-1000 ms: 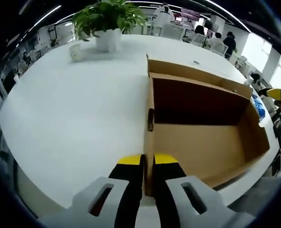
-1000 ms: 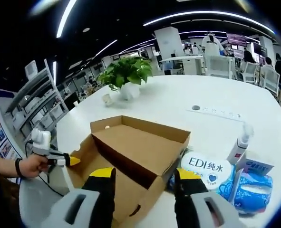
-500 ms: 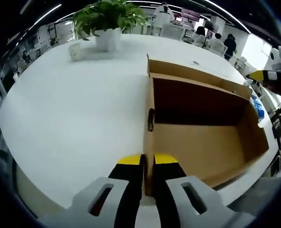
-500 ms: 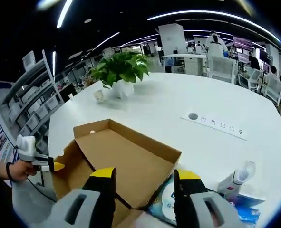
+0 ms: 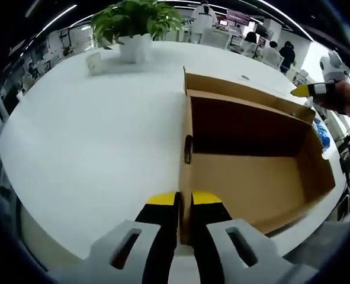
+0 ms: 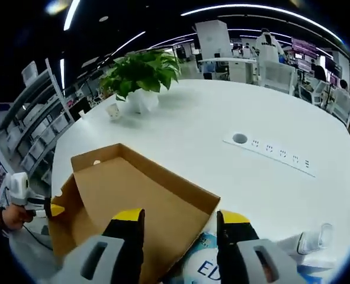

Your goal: Operate the shoe box by opening the lid, removing the specified soft item, and placing it in the target area until the item is outside and the box remains undamaged.

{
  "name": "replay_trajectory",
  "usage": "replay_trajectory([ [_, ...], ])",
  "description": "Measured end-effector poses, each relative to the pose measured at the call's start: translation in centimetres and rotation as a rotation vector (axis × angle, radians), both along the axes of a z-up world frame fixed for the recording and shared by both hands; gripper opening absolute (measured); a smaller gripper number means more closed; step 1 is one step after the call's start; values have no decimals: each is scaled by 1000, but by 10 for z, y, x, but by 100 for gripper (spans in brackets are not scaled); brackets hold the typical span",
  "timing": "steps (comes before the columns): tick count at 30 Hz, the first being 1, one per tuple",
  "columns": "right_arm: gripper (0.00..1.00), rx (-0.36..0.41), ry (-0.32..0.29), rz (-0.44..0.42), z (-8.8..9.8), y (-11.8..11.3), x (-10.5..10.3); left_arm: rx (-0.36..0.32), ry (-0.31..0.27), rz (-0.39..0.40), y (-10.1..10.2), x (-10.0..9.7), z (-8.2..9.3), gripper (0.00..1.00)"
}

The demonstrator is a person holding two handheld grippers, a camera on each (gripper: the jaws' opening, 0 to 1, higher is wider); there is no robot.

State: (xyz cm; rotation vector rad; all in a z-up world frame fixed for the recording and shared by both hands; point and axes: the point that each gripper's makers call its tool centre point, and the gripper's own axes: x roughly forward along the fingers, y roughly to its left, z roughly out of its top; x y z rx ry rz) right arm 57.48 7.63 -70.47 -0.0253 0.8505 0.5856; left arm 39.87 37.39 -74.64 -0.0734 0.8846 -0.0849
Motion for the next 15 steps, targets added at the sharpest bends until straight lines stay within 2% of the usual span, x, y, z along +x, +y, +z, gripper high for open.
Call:
replay_trajectory([
  [5, 46, -15, 20, 1, -11, 7, -1, 3, 5, 7, 1, 0, 0, 5],
  [15, 45, -52, 72, -23, -31, 5, 8, 17, 8, 6, 1, 0, -1, 5],
])
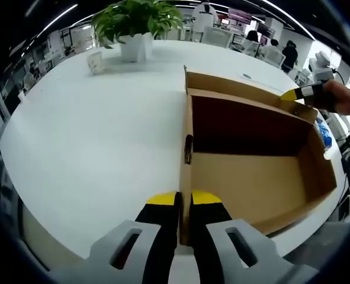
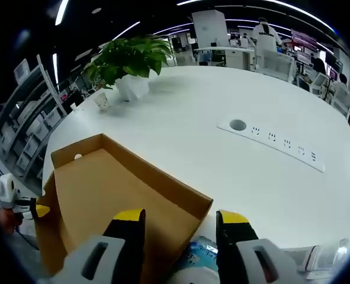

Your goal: Operate the shoe box by opening the lid, removing the specified soft item, and placing it in the target area until the item is outside and the box remains undamaged.

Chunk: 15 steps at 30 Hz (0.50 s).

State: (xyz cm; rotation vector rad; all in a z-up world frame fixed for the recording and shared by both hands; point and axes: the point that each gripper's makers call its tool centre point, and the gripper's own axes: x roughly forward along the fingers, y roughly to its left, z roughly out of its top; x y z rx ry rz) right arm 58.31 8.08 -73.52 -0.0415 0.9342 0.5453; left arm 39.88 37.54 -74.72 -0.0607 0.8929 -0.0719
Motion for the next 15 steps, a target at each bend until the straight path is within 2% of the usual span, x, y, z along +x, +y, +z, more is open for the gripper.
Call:
replay_trajectory([
  [15, 39, -30, 68, 21, -25, 3, 5, 5, -4, -18, 1, 1, -1, 5],
])
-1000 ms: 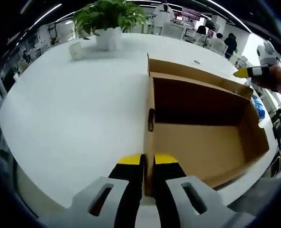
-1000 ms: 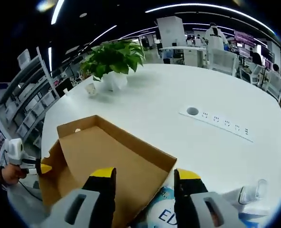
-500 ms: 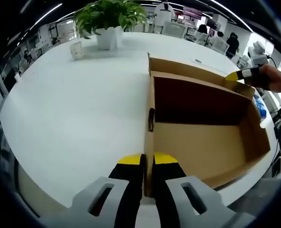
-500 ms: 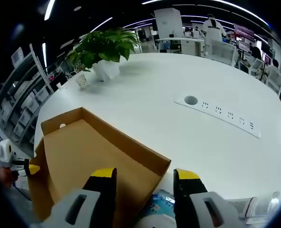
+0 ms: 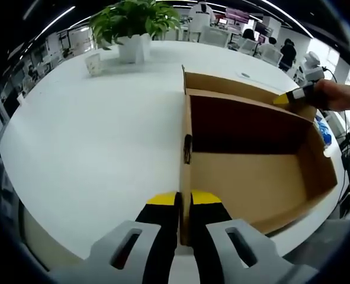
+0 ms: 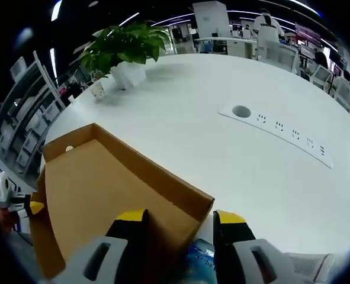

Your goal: Operate the shoe box by opening the lid, removing the specified soft item, and placing it in the target area until the item is outside and the box remains undamaged.

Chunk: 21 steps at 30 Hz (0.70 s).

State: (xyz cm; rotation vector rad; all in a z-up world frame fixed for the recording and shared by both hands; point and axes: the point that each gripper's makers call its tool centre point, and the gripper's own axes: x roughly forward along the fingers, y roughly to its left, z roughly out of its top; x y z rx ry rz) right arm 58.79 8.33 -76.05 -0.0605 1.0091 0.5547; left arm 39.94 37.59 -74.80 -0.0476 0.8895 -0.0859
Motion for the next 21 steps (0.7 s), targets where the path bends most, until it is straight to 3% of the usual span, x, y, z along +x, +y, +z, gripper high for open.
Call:
replay_trajectory([
  [10, 30, -4, 31, -6, -8, -2, 3, -4, -17, -3, 0, 0, 0, 5],
  [21, 12, -20, 60, -137, -7, -19, 7, 13, -15, -19, -1, 0, -1, 5],
])
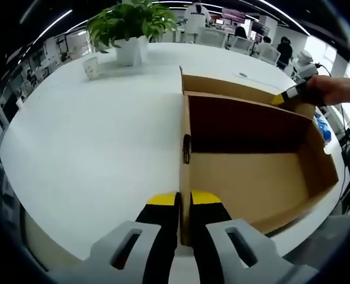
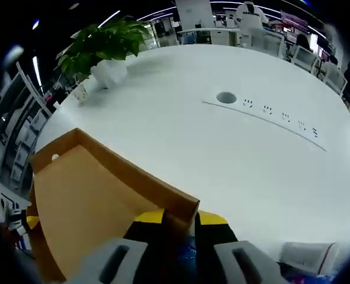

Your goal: Operate the shoe box by opening the lid, removing the specified soft item, and placing it in the target area until the item is outside and the box remains undamaged.

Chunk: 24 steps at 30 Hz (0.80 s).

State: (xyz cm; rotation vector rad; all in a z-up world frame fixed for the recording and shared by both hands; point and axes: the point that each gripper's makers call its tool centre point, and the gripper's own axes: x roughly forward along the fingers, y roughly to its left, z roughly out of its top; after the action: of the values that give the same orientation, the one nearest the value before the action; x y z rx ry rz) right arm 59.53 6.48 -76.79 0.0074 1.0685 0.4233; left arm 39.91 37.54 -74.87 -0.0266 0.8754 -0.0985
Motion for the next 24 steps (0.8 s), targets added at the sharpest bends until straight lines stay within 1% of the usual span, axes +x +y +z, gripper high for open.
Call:
replay_trajectory([
  [8, 9, -15, -28, -9, 11, -1, 3, 5, -3, -4, -1, 0, 0, 4],
  [16, 8, -13, -61, -15, 27, -4, 4, 10, -4, -13, -1, 0, 0, 4],
  [24, 7, -28, -105, 7, 47, -6, 7, 15, -7, -11, -1, 0, 1, 4],
])
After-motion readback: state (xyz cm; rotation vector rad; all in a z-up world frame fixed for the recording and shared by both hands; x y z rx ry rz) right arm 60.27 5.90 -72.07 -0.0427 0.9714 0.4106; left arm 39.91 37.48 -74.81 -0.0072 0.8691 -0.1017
